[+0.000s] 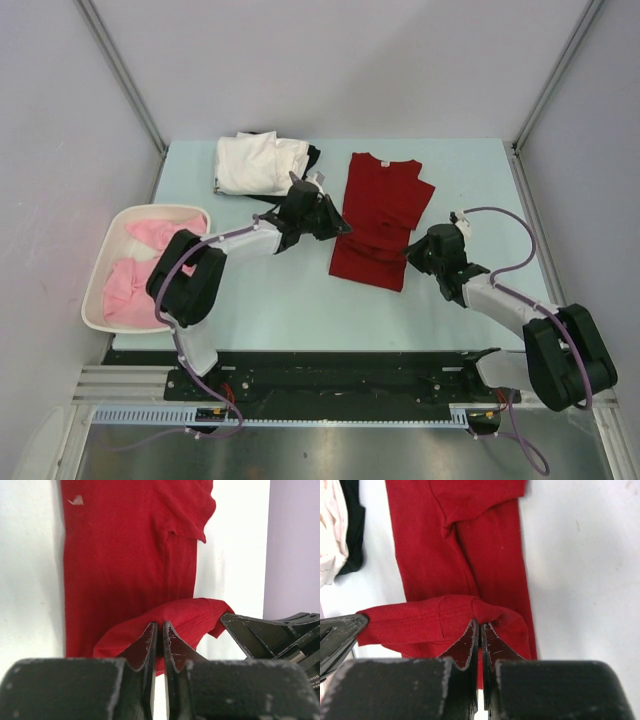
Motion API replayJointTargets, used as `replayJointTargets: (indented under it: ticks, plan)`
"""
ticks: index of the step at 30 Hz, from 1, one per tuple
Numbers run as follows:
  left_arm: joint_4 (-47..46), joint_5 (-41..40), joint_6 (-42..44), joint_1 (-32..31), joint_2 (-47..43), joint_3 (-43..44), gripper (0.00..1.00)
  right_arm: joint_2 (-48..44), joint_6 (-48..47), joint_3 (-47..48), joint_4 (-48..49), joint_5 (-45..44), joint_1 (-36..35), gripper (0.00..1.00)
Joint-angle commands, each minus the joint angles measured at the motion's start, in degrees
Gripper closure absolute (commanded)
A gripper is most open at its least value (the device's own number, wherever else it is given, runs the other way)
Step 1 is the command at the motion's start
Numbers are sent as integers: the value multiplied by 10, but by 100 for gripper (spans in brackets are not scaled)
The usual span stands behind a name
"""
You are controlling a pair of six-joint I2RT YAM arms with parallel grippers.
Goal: Fold and stack the t-shirts
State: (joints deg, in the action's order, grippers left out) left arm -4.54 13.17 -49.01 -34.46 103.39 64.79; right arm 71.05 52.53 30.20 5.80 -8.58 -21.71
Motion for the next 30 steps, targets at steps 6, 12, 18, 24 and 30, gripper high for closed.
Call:
replayJointTargets:
  ticks: [6,12,18,24,30]
  plan:
    - [-1,44,24,39,65,80,87,66,-11,51,76,25,26,100]
    - [-13,65,21,49,122,126,73,112,-8,65,98,30,43,100]
    - [-22,88,-1,81,181,226,6,198,5,129,164,23,88,33]
    - [21,100,0,121,213,337,0,270,23,226,188,23,135,6]
    - [22,70,27,115,92,158,0,211,-41,223,61,6,106,1]
